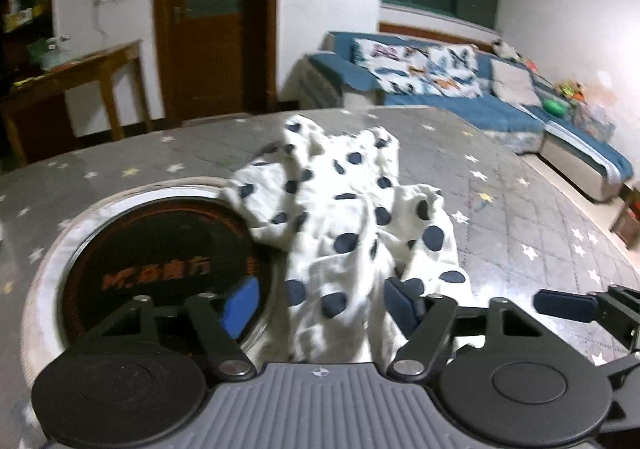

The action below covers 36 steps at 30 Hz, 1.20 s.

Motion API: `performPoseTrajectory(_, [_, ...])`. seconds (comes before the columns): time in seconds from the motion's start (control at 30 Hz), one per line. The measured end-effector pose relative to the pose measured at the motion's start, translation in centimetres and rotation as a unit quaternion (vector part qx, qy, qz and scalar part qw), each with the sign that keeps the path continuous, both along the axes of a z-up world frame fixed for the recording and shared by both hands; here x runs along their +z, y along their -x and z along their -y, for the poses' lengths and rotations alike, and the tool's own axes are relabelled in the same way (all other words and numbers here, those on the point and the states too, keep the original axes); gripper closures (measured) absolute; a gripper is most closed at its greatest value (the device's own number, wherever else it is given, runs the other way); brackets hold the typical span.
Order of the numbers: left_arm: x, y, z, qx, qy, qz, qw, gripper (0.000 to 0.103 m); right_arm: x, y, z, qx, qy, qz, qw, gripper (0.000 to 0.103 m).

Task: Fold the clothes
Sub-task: 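Grasp the trousers' waistband with the left gripper while the right gripper grasps it too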

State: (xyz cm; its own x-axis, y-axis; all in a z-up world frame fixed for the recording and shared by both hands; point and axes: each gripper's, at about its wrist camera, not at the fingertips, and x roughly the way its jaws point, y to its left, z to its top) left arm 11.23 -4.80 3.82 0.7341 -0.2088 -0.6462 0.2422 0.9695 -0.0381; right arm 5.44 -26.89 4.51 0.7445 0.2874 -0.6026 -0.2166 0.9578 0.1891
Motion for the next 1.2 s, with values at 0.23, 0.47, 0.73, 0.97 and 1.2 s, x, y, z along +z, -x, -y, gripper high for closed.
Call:
performPoseTrajectory(0.23, [-1.7,-2.1,-0.6,-0.017,0.006,-0.048,0.9987,0.083,-0.9,-1.9,-0.1,0.017,-0.044,-0.032,0.998,0.036])
performPoseTrajectory(0.47, [-0.8,-1.2,-2.6,-0.008,0.029,-0.037,0.9988,0.098,-1.6,-2.6,0.7,0.026,-0.089,-0.047,0.995,0.084])
performPoseTrajectory(0.73, [2.0,0.4,-6.9,0.032,0.077,-0.020,0.9963,0.100,1.4,-1.5,3.1,0.010,-0.118,-0.006,0.993,0.097])
performPoseTrajectory(0.97, [2.7,4.7,-10.3,0.045,0.127,-0.033,0.9903,0.101,3.3,1.6,4.6,0.027,-0.122,0.008,0.992,0.097])
performPoseTrajectory(1.2, [-0.5,9.8,-11.6,0.045,0.141,-0.089,0.9850,0.101,1.1,5.0,5.0,0.047,-0.100,-0.068,0.992,0.093])
